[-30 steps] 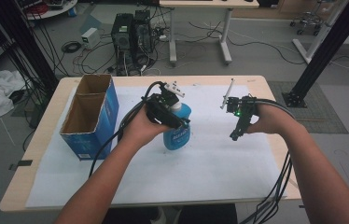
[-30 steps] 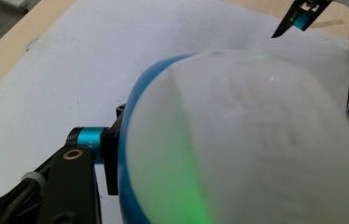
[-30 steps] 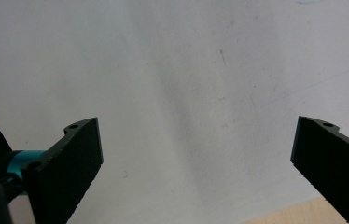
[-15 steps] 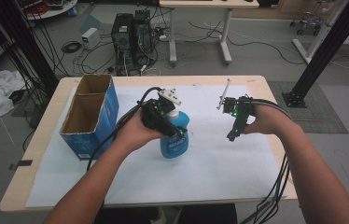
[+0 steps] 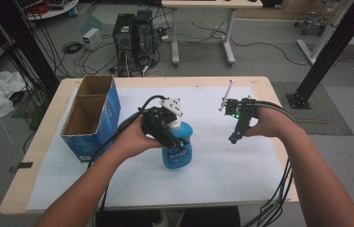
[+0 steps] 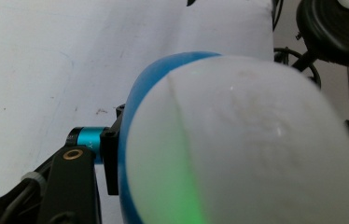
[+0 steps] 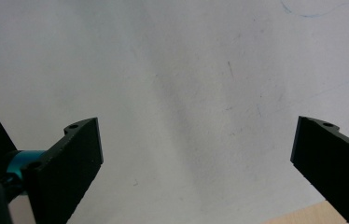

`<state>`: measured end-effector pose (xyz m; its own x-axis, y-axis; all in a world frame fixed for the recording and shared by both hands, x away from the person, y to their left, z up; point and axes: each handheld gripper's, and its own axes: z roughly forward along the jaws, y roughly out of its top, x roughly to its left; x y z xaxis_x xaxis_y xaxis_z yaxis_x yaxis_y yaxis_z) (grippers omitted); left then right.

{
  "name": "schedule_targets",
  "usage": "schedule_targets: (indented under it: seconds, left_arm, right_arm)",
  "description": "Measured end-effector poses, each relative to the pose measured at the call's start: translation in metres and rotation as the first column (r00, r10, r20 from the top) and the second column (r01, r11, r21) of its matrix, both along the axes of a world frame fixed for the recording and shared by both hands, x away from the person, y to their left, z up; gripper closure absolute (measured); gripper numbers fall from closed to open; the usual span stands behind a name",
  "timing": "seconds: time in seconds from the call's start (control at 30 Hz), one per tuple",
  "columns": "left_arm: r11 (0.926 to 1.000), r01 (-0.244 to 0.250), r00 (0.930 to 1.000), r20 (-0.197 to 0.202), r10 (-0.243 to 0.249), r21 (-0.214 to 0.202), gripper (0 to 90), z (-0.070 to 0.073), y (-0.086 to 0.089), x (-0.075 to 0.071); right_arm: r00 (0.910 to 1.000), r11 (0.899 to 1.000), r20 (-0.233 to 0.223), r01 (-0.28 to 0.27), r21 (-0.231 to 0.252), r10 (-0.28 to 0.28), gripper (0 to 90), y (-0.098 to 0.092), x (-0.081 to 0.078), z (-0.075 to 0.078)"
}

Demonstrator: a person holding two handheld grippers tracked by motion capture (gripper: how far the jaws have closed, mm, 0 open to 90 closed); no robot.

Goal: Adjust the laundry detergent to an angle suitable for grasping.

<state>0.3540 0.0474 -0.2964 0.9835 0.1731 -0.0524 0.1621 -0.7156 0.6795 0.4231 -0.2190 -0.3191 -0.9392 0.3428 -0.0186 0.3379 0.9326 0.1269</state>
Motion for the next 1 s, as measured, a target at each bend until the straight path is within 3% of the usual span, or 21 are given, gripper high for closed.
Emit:
schedule_targets:
  seconds: [0.23,0.3,0.5,0.67,0.77,0.83,1.0]
  left_arm:
    - [0.9990,0.043,0.9991,-0.006,-0.043,0.014,38.8,-0.008,0.003,-0.002]
    - [0.9978,0.067,0.9975,-0.023,-0.067,0.000,38.8,-0.010,0.005,-0.002]
    - [0.9918,0.127,0.9917,-0.017,-0.128,-0.010,38.8,-0.012,0.007,-0.004]
    - [0.9799,0.199,0.9800,-0.002,-0.199,0.013,38.8,-0.015,0.008,-0.003]
    - [0.9757,0.218,0.9759,0.003,-0.218,0.019,38.8,-0.017,0.008,-0.003]
    - [0.9661,0.254,0.9667,0.017,-0.255,0.043,38.8,-0.021,0.007,-0.002]
    - [0.9590,0.278,0.9597,0.025,-0.280,0.053,38.8,-0.024,0.006,0.000]
  right_arm:
    - [1.0000,1.000,0.001,0.006,-0.005,-0.006,1.2,0.000,-0.002,0.001]
    - [1.0000,1.000,0.001,0.007,-0.005,-0.007,1.2,0.003,-0.004,0.001]
    - [1.0000,1.000,0.003,0.007,-0.008,-0.007,1.2,0.005,-0.005,0.001]
    - [0.9999,1.000,0.001,0.011,-0.012,-0.011,1.2,0.005,-0.006,0.001]
    - [0.9999,1.000,0.003,0.012,-0.012,-0.011,1.2,0.005,-0.006,0.001]
    - [0.9999,1.000,0.002,0.012,-0.015,-0.012,1.2,0.005,-0.006,0.001]
    - [0.9999,1.000,0.000,0.013,-0.015,-0.013,1.1,0.006,-0.006,0.000]
